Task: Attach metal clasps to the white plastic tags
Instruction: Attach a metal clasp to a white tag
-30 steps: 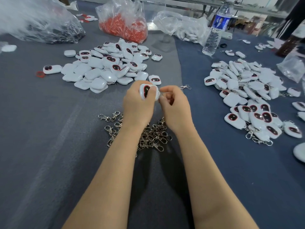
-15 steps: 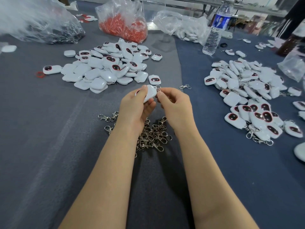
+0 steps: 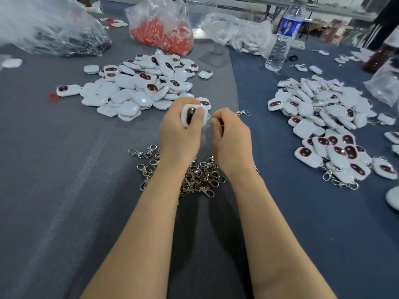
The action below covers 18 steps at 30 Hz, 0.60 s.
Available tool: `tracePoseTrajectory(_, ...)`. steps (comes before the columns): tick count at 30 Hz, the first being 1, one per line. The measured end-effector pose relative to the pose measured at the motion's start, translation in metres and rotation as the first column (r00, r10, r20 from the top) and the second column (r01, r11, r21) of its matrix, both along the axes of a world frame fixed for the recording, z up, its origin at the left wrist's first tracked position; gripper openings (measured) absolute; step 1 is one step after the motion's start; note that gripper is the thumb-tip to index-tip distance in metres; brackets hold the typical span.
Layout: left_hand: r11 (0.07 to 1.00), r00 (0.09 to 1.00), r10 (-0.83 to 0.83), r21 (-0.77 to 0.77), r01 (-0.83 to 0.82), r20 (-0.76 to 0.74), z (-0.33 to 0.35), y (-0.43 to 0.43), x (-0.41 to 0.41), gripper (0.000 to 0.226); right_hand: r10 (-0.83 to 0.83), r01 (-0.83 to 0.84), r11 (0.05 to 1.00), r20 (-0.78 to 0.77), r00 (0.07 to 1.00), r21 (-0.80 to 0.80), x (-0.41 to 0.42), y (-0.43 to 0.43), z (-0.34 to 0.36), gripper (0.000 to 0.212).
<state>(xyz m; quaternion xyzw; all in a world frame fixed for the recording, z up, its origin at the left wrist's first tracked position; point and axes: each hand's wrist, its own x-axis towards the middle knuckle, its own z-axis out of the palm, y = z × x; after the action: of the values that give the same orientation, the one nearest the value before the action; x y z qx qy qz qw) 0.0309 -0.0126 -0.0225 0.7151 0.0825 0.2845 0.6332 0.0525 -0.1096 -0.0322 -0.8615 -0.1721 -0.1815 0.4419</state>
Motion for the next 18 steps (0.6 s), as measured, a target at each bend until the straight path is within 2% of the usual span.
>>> tracePoseTrajectory(2,0.959,0.998,-0.008,0.284,-0.009,0.056,-0.002,0.000,-0.003,0.011,0.021,-0.022,0.996,-0.006,1.000,-0.084,0.002,-0.003,0.000,0.016)
tracePoseTrajectory(3,0.937,0.998,-0.022,0.350,0.002,0.053,-0.003,0.000,-0.004,0.013,0.027,-0.029,0.993,-0.019,0.999,-0.115,0.002,-0.003,-0.001,0.016)
tracePoseTrajectory(4,0.926,0.998,-0.031,0.377,0.010,0.049,-0.005,0.000,-0.003,0.014,0.028,-0.032,0.993,-0.033,0.999,-0.116,0.002,-0.004,-0.002,0.016)
tracePoseTrajectory(6,0.941,0.999,-0.015,0.339,-0.002,0.049,-0.005,0.000,-0.002,0.011,0.020,-0.020,1.000,-0.070,0.997,-0.006,0.001,-0.001,-0.003,0.016)
tracePoseTrajectory(7,0.971,0.999,0.002,0.237,-0.010,0.033,-0.004,-0.001,-0.001,0.010,0.018,-0.009,0.996,-0.102,0.995,0.084,0.000,0.000,-0.002,0.013)
tracePoseTrajectory(9,0.990,0.999,0.009,-0.137,-0.016,-0.053,-0.002,-0.001,0.002,0.008,0.054,-0.005,0.972,-0.201,0.978,0.235,-0.001,0.003,0.000,0.006)
tracePoseTrajectory(11,0.874,0.989,-0.061,-0.485,-0.014,-0.137,-0.001,0.000,0.003,0.009,0.131,-0.048,0.954,-0.272,0.953,0.295,0.000,0.004,0.001,0.008)
tracePoseTrajectory(12,0.808,0.983,-0.108,-0.589,-0.001,-0.149,-0.002,0.001,0.003,0.010,0.160,-0.070,0.950,-0.281,0.946,0.305,0.000,0.005,0.001,0.009)
tracePoseTrajectory(14,0.714,0.972,-0.192,-0.698,0.046,-0.133,-0.002,0.003,0.003,0.012,0.158,-0.068,0.944,-0.261,0.952,0.323,0.000,0.006,0.001,0.009)
tracePoseTrajectory(18,0.605,0.953,-0.287,-0.790,0.100,-0.099,-0.003,0.003,0.003,0.015,0.060,0.010,0.945,-0.205,0.977,0.326,0.000,0.007,0.001,0.012)
